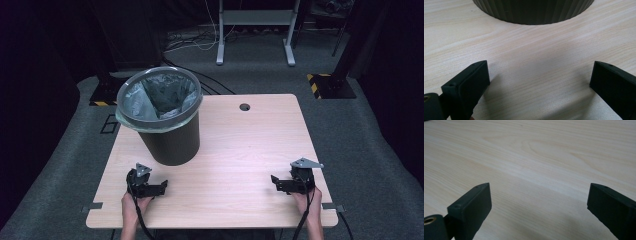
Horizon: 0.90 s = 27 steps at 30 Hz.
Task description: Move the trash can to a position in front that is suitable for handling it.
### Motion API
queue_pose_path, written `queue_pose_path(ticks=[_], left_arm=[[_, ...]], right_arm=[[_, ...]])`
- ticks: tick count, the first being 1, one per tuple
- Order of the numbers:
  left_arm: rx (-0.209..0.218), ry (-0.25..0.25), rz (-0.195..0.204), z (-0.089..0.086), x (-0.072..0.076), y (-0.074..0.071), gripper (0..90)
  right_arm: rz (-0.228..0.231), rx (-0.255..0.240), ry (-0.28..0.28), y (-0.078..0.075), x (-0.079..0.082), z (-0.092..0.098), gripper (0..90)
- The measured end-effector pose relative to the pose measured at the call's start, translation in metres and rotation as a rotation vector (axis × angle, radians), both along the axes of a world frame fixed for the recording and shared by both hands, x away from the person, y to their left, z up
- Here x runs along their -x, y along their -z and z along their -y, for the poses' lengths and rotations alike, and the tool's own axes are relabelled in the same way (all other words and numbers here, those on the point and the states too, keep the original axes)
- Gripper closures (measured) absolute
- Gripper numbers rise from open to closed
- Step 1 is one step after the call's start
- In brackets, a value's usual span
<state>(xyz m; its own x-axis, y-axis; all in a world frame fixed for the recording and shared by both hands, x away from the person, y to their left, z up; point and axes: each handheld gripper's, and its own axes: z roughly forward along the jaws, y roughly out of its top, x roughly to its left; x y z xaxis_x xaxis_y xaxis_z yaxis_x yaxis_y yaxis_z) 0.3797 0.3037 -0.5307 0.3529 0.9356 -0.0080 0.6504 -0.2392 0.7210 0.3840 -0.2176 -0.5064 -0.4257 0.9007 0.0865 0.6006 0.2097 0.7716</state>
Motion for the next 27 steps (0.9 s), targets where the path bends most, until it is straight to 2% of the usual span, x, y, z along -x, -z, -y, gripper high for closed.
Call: queue_pose_path(ticks=[2,3,11,18,20,27], left_arm=[[0.0,-0.001,0.0,0.0,0.0,0.0,2.3],[-0.001,0.0,0.0,0.0,0.0,0.0,2.3],[0.001,-0.015,-0.001,0.0,-0.001,0.0,2.3],[0.001,-0.036,0.001,-0.001,-0.002,0.0,2.6],[0.0,-0.043,-0.001,-0.001,-0.003,0.0,2.7],[-0.001,-0.059,0.0,-0.001,-0.005,0.0,2.9]], right_arm=[[0.01,-0.013,-0.024,-0.007,-0.002,-0.005,5.4],[0.019,-0.004,-0.036,-0.012,-0.004,-0.01,5.5],[0.013,0.009,-0.071,-0.023,-0.012,-0.03,5.6],[0.001,0.001,-0.092,-0.033,-0.022,-0.05,3.6],[-0.009,0.019,-0.102,-0.039,-0.026,-0.059,1.9],[-0.028,0.031,-0.123,-0.051,-0.034,-0.075,0.8]])
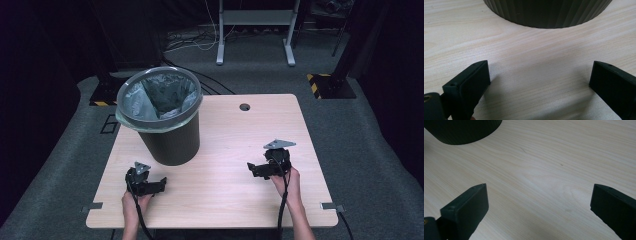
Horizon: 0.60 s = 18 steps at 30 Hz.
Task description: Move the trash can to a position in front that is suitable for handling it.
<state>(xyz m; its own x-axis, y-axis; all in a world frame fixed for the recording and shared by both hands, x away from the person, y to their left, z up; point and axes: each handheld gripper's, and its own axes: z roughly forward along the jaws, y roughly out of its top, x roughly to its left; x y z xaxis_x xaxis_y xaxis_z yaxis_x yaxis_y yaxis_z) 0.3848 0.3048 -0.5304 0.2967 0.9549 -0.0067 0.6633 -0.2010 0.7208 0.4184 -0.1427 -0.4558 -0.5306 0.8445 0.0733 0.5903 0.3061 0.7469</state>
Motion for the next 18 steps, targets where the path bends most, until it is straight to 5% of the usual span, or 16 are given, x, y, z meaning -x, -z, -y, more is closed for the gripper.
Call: queue_pose_path(ticks=[5,18], left_arm=[[0.002,-0.005,0.0,0.0,0.0,0.0,3.4],[0.005,-0.009,0.002,0.0,0.0,0.0,4.6]], right_arm=[[-0.032,0.006,-0.036,-0.003,-0.011,-0.008,0.8],[-0.027,-0.056,-0.115,-0.026,-0.029,-0.034,0.7]])
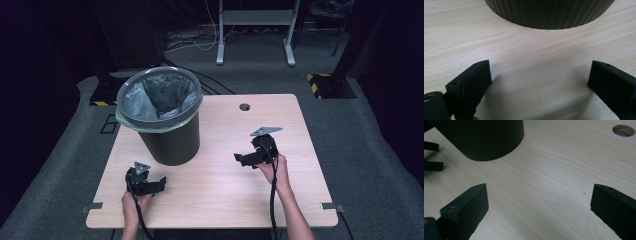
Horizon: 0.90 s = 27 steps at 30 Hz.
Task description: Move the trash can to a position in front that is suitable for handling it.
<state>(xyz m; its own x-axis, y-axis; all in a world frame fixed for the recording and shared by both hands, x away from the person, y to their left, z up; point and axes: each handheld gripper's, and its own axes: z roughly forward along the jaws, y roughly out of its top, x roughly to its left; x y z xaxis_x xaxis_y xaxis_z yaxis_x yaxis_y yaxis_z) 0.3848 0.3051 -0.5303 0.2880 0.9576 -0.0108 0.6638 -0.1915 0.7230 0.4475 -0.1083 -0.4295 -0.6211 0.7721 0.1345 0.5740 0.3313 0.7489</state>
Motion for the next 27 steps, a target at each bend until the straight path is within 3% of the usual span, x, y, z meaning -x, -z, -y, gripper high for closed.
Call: queue_pose_path(ticks=[7,15,27], left_arm=[[0.0,-0.002,0.002,0.0,0.0,0.0,5.0],[0.0,-0.003,0.003,0.0,0.0,0.0,5.1],[-0.001,-0.012,0.003,0.0,0.001,0.0,5.3]], right_arm=[[-0.004,-0.014,-0.01,-0.009,-0.005,-0.005,2.4],[0.035,-0.01,-0.025,-0.032,-0.014,-0.01,4.5],[0.049,-0.026,-0.057,-0.062,-0.027,-0.02,6.0]])
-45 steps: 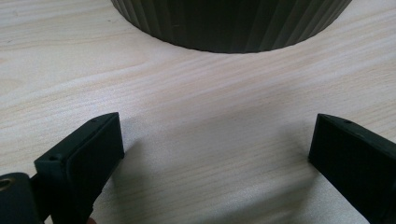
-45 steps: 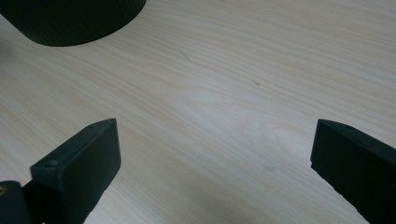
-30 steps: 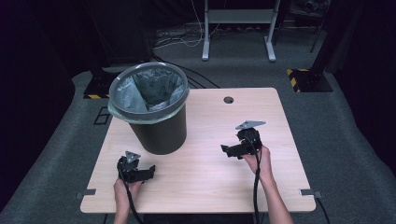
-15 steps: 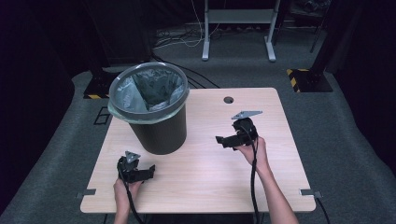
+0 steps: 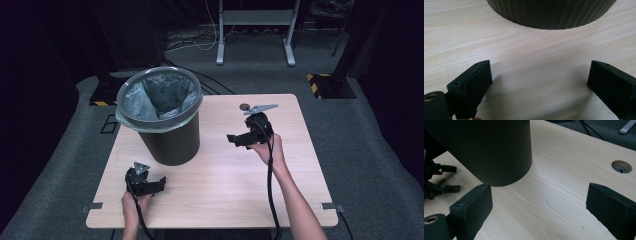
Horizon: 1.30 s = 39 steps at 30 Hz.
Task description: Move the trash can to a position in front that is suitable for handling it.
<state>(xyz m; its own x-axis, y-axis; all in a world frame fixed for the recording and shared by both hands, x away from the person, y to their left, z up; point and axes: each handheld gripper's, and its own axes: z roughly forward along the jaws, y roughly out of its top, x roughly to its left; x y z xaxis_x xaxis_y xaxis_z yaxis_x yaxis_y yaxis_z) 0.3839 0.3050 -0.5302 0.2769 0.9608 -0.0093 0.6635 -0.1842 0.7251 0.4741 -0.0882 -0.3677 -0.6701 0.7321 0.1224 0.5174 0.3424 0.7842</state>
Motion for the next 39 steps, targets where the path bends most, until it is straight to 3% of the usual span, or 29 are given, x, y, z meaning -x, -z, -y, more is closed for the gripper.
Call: queue_pose_path(ticks=[15,25,39], left_arm=[[0.001,-0.001,-0.001,0.0,0.0,0.0,5.4],[0.0,-0.002,-0.001,0.0,0.0,0.0,5.4],[-0.002,0.0,-0.001,0.0,0.0,0.0,5.5]], right_arm=[[0.038,-0.001,-0.05,-0.053,-0.02,-0.025,7.8],[0.049,-0.01,-0.068,-0.074,-0.028,-0.039,8.7],[0.044,-0.032,-0.071,-0.104,-0.056,-0.07,10.4]])
